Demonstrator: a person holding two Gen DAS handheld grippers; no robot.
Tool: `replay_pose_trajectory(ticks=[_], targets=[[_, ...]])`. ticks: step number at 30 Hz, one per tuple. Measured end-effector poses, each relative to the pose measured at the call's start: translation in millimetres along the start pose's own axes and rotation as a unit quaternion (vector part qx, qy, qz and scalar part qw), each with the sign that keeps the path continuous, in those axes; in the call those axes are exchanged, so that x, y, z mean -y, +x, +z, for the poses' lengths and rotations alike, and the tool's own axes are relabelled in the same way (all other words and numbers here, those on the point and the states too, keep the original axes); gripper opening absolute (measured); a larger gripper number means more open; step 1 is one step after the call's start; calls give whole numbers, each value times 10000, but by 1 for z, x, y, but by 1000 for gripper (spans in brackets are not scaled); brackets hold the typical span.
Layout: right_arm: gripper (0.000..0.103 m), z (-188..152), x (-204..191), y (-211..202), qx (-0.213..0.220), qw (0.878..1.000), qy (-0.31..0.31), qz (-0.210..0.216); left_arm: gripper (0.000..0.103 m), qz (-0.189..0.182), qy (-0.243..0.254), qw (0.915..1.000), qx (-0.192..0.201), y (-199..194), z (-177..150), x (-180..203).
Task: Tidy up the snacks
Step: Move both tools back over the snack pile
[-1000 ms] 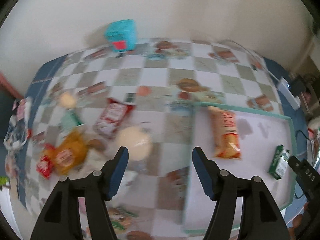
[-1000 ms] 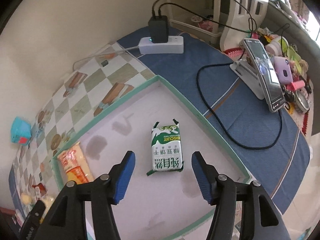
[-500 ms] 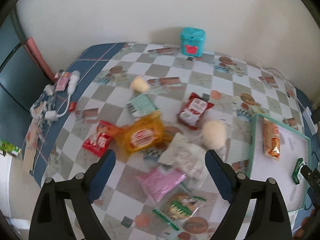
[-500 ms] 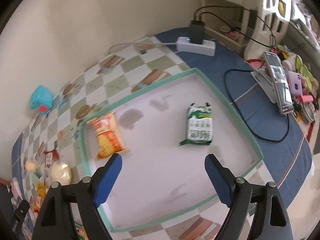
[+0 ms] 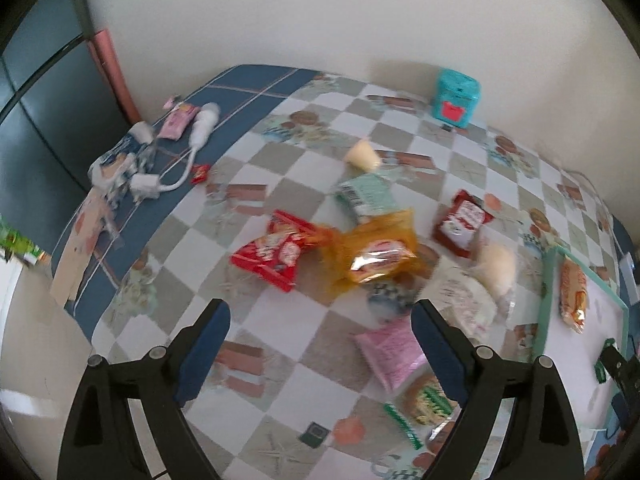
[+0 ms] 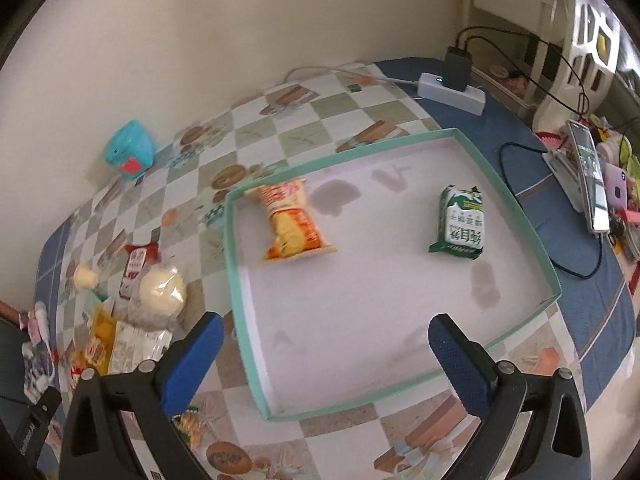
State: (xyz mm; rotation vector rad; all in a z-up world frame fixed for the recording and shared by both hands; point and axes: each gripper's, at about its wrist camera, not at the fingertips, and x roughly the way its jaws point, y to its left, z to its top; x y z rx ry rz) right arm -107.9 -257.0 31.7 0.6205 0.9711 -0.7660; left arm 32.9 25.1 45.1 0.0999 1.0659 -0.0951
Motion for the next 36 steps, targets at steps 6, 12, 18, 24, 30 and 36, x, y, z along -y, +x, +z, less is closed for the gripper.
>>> replay_pose_trajectory(ticks=[6, 12, 18, 24, 30, 36], targets=[[103, -12, -20, -2, -21, 9996, -264, -13, 92, 155, -253, 9996, -4, 6, 1, -29], [103, -24, -43, 0, -77, 9976, -681, 50, 92, 230, -474, 9986, -51, 11, 2, -52], [103, -37, -64, 14, -410, 9940, -973, 282, 92, 236, -458, 9985, -190, 20, 1, -52], [103, -57, -84, 37, -955, 9859, -1284, 482, 92, 146, 96, 9986, -501, 41, -3, -24], [103, -71, -98, 48, -1137, 9803, -1548, 457, 92, 150, 579, 9937, -950, 67, -13, -1], [103, -80, -110, 50, -1083, 9775, -1764, 411, 92, 191, 448, 9939, -985, 70, -12, -7]])
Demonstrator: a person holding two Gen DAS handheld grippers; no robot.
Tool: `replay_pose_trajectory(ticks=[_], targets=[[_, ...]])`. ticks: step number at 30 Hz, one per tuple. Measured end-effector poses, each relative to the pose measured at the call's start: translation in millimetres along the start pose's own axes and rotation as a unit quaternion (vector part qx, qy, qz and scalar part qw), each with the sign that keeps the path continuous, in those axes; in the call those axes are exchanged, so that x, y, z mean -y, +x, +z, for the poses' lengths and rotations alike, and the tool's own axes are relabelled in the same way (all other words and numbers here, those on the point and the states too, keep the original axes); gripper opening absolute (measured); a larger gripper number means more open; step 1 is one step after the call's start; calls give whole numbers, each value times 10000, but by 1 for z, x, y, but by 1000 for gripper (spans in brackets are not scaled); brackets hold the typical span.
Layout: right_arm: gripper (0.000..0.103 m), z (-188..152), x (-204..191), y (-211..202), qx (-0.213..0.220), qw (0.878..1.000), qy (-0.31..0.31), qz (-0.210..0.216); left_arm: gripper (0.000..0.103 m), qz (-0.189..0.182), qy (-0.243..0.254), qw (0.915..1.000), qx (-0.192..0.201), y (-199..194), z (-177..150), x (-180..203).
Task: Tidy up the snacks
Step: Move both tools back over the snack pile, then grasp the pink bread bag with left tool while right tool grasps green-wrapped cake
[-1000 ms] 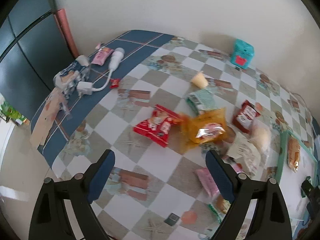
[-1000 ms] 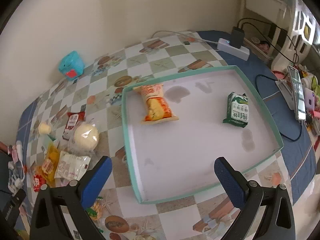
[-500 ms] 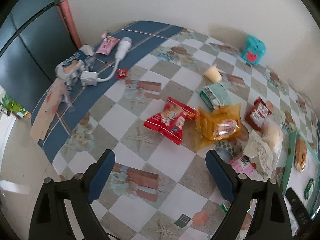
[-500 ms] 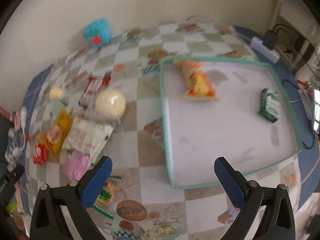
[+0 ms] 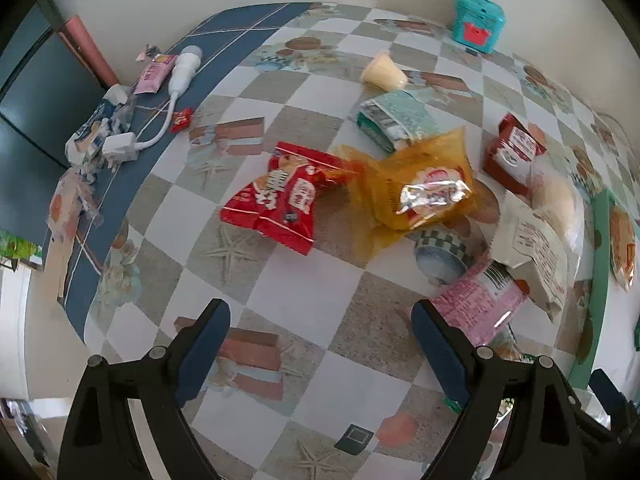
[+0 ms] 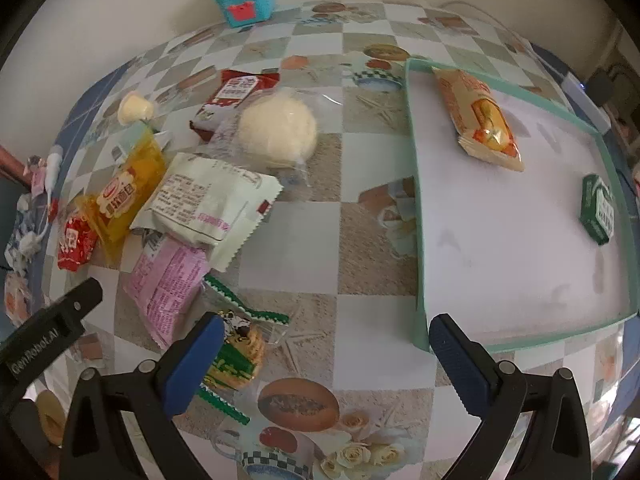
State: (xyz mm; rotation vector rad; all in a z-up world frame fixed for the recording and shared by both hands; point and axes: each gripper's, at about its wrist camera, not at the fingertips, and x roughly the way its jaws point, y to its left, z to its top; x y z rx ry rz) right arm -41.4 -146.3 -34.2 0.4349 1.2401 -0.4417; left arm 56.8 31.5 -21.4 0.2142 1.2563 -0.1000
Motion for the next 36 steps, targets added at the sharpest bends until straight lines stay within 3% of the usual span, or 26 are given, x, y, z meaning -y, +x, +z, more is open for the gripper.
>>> replay_pose_trajectory(ticks=[12, 23, 29, 36], targets=[[103, -4, -32, -5, 155, 9979, -569, 268, 92, 14, -217, 9998, 8, -1, 3, -11], [103, -12, -52, 34, -529, 9946, -713, 535, 92, 21, -202, 9998, 8, 0, 3, -10], [103, -11, -38, 38, -527, 9972, -525, 16, 92, 29, -191, 9998, 29, -1, 3, -9], [97, -6, -27, 35, -525, 9983, -249, 16, 92, -93, -74, 9999, 82, -4, 3, -1]])
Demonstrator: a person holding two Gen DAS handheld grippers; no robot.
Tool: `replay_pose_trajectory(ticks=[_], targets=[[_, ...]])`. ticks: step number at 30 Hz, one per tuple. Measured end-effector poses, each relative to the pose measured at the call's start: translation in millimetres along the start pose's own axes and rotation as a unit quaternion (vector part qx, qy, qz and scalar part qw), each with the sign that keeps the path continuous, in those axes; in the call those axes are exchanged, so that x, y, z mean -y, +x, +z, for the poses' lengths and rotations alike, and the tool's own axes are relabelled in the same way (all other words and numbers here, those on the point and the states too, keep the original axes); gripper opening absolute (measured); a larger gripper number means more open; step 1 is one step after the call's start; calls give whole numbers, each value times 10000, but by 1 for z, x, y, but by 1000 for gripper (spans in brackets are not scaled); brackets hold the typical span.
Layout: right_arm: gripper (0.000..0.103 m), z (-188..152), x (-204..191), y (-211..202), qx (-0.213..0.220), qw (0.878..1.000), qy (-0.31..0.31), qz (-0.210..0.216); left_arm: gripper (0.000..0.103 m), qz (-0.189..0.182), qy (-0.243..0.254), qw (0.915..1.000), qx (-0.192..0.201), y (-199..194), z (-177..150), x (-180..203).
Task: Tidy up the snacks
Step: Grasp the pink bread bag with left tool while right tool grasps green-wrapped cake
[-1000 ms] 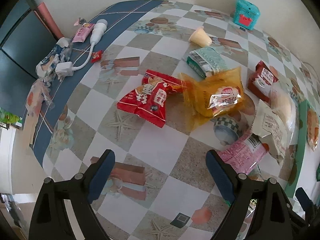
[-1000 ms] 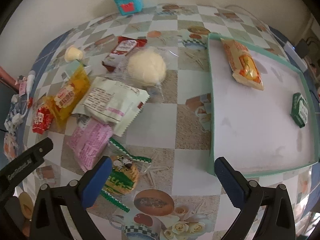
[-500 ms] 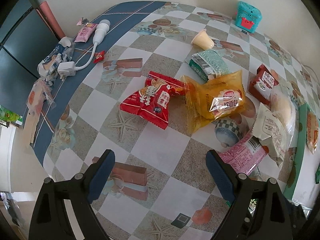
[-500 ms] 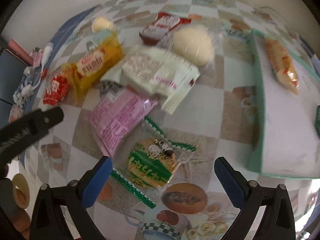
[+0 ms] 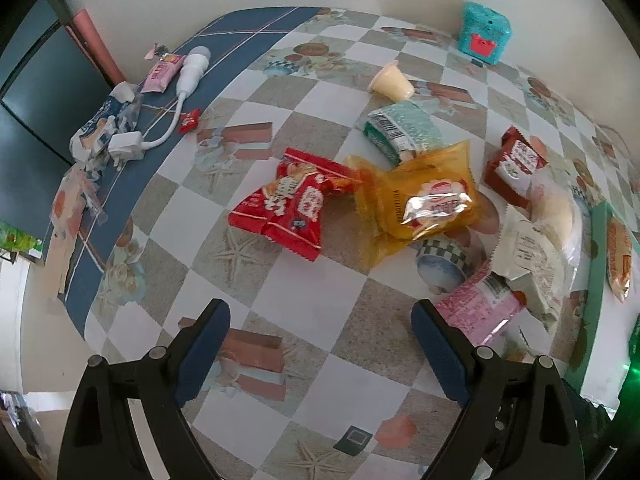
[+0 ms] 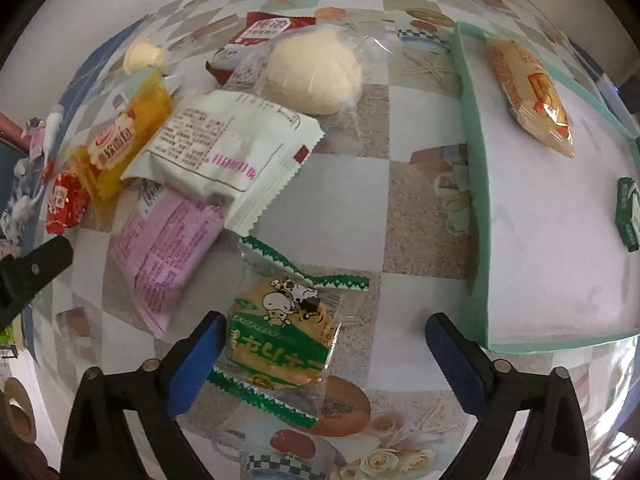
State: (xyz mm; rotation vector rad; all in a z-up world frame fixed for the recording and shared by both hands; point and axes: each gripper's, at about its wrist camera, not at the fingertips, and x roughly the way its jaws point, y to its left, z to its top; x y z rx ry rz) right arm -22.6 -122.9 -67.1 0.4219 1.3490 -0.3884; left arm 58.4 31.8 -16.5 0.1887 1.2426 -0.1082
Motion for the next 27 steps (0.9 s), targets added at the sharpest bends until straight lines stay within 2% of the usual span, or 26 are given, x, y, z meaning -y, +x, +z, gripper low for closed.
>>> replay_pose_trajectory(ticks=[5, 10, 15, 18, 27], targets=[[85, 4, 19, -10, 29, 10000, 80, -19, 92, -174, 189, 9997, 5, 0, 0, 13], [70, 11, 31, -14, 42, 9998, 202, 11, 92, -506, 442, 9977, -43, 2, -2, 31], [56, 18, 48, -16, 19, 9992, 382, 86, 92, -635, 766, 9950, -103, 6, -4, 50], [55, 21, 53, -18, -6, 9990, 423, 139, 92, -726, 942, 9928, -164, 10, -4, 60], [54, 22, 52, -18, -24, 9992, 394, 118, 90, -681, 1410, 9874, -212, 23, -7, 88]])
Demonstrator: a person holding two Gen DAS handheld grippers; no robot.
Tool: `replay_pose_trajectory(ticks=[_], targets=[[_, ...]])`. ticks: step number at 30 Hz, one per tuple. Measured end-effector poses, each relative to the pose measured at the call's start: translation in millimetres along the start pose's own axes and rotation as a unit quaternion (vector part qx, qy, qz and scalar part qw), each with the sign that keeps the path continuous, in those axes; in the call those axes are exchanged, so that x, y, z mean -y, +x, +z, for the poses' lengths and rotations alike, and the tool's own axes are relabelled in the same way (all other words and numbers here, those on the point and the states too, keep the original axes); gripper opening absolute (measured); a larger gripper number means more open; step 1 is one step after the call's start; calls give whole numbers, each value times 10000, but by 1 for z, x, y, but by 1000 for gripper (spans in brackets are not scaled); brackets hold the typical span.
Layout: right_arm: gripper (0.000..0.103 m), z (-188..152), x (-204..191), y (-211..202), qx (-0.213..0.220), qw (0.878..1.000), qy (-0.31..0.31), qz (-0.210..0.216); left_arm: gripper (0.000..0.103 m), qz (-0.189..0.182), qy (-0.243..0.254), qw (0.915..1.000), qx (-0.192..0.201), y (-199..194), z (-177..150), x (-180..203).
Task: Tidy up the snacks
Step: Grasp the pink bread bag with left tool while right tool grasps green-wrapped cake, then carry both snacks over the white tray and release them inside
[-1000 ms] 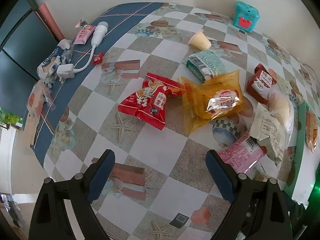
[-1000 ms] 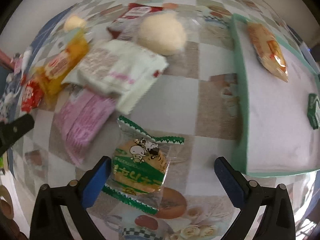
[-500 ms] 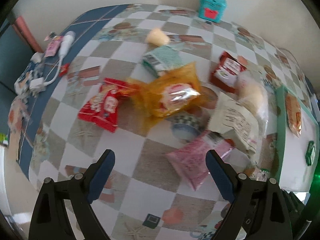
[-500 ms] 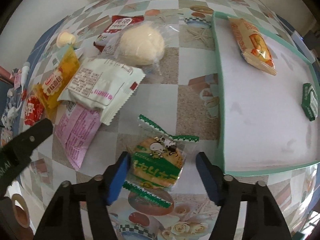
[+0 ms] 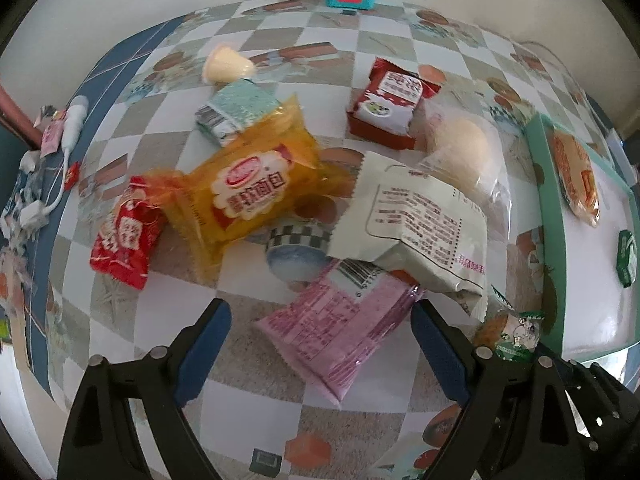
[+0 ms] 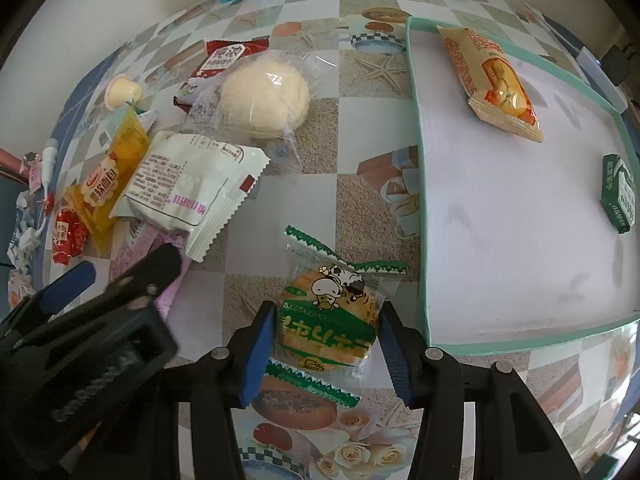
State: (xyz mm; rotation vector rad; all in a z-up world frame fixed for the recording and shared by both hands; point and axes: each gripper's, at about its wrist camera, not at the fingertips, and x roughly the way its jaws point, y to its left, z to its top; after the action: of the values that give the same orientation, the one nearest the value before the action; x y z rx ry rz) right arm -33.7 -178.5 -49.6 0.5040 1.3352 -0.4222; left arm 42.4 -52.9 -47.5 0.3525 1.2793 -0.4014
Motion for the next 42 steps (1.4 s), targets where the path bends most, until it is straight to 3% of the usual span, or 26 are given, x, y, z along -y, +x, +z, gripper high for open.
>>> replay_pose_trajectory(ticks=[2, 4, 6, 10, 19, 30, 42], targets=[[54, 2, 2, 0, 2, 10000, 6, -2, 82, -62, 32, 10000, -25, 2, 1, 3], [53, 7, 7, 0, -3, 10000, 7, 4, 64, -132, 43, 9999, -34, 1, 1, 5], [53, 3, 2, -2, -2, 10000, 21, 8, 53, -137, 44, 9999, -39, 0, 1, 5], [53, -1, 1, 0, -2, 10000, 66, 50, 47, -231, -91, 9997, -55, -2, -2, 2], [53, -1, 0, -6, 158, 9996, 102, 206, 44, -273, -705, 9971, -107, -7, -2, -29], [53, -3, 7, -25, 378, 9983, 257, 360, 42, -142, -1331, 9905, 325, -38, -8, -55], [53, -5, 15, -52, 719, 9954, 425, 478, 42, -145, -1354, 9883, 692, -60, -3, -52]])
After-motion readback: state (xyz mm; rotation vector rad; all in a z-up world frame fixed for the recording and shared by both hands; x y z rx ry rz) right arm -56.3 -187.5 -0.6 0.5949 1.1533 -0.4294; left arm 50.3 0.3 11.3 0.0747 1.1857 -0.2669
